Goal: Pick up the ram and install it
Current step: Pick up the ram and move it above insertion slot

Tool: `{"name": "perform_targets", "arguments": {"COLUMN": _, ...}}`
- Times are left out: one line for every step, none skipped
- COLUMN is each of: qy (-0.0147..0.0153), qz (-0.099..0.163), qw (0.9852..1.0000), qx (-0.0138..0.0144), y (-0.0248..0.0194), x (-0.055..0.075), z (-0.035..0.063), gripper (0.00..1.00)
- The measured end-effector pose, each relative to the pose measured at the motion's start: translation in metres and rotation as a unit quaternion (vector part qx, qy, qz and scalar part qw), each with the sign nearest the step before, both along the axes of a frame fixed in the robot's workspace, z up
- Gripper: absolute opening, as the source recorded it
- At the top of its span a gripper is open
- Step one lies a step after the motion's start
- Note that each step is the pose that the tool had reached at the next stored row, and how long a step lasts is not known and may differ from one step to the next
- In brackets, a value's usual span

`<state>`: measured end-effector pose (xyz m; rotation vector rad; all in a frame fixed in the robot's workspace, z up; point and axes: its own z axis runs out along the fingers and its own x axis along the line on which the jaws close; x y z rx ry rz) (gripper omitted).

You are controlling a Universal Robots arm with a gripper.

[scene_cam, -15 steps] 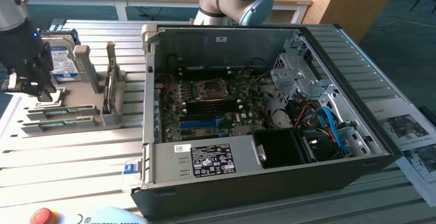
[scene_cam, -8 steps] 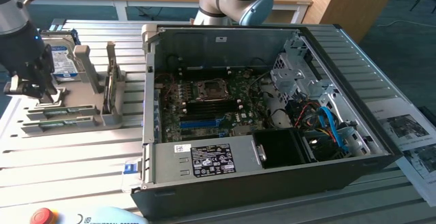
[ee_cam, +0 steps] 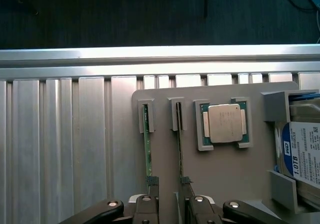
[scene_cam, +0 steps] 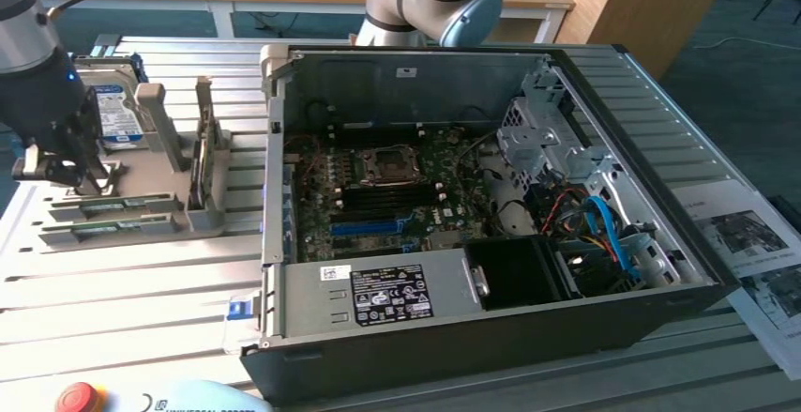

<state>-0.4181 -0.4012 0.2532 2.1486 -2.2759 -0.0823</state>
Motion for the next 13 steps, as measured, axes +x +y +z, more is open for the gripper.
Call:
{"name": "perform_targets", "arguments": {"qy": -0.0001, "qz": 0.0, "qw": 1.0, "qx": 0.0, "y": 0.0, "x": 0.0, "z": -0.0003, "gripper": 0.3}}
{"name": "perform_targets", "arguments": {"qy": 0.0, "qz": 0.0, "qw": 1.0, "qx": 0.0, "y": 0.0, "x": 0.0, "z": -0.0003, "gripper": 0.3}}
{"name": "perform_targets", "arguments": {"qy": 0.0, "qz": 0.0, "qw": 1.0, "qx": 0.0, "y": 0.0, "x": 0.0, "z": -0.0005, "gripper": 0.3}}
{"name": "perform_targets", "arguments": {"qy": -0.0002, "qz": 0.0, "qw": 1.0, "qx": 0.0002, "y": 0.0, "x": 0.0, "z": -0.0013, "gripper": 0.3}}
{"name": "perform_targets", "arguments": {"qy": -0.0001, "qz": 0.0, "qw": 1.0, "qx": 0.0001, "y": 0.0, "x": 0.0, "z": -0.0016, "gripper": 0.3}}
{"name": "perform_targets", "arguments": {"qy": 0.0, "qz": 0.0, "qw": 1.0, "qx": 0.0001, "y": 0.0, "x": 0.0, "z": -0.0016, "gripper": 0.3}}
{"name": "perform_targets", "arguments": {"qy": 0.0, "qz": 0.0, "qw": 1.0, "qx": 0.0, "y": 0.0, "x": 0.0, "z": -0.0016, "gripper": 0.3}}
{"name": "perform_targets", "arguments": {"qy": 0.0, "qz": 0.0, "qw": 1.0, "qx": 0.0001, "y": 0.0, "x": 0.0, "z": -0.0016, "gripper": 0.3}}
{"name": "perform_targets", "arguments": {"qy": -0.0001, "qz": 0.0, "qw": 1.0, "qx": 0.0001, "y": 0.0, "x": 0.0, "z": -0.0017, "gripper": 0.3}}
{"name": "perform_targets", "arguments": {"qy": 0.0, "qz": 0.0, "qw": 1.0, "qx": 0.0001, "y": 0.0, "x": 0.0, "z": -0.0016, "gripper": 0.3}}
{"name": "perform_targets", "arguments": {"qy": 0.0, "qz": 0.0, "qw": 1.0, "qx": 0.0001, "y": 0.0, "x": 0.0, "z": -0.0017, "gripper": 0.3}}
{"name": "perform_targets", "arguments": {"qy": 0.0, "qz": 0.0, "qw": 1.0, "qx": 0.0001, "y": 0.0, "x": 0.0, "z": -0.0017, "gripper": 0.3}}
{"name": "perform_targets", "arguments": {"qy": 0.0, "qz": 0.0, "qw": 1.0, "qx": 0.0001, "y": 0.0, "x": 0.0, "z": -0.0017, "gripper": 0.3}}
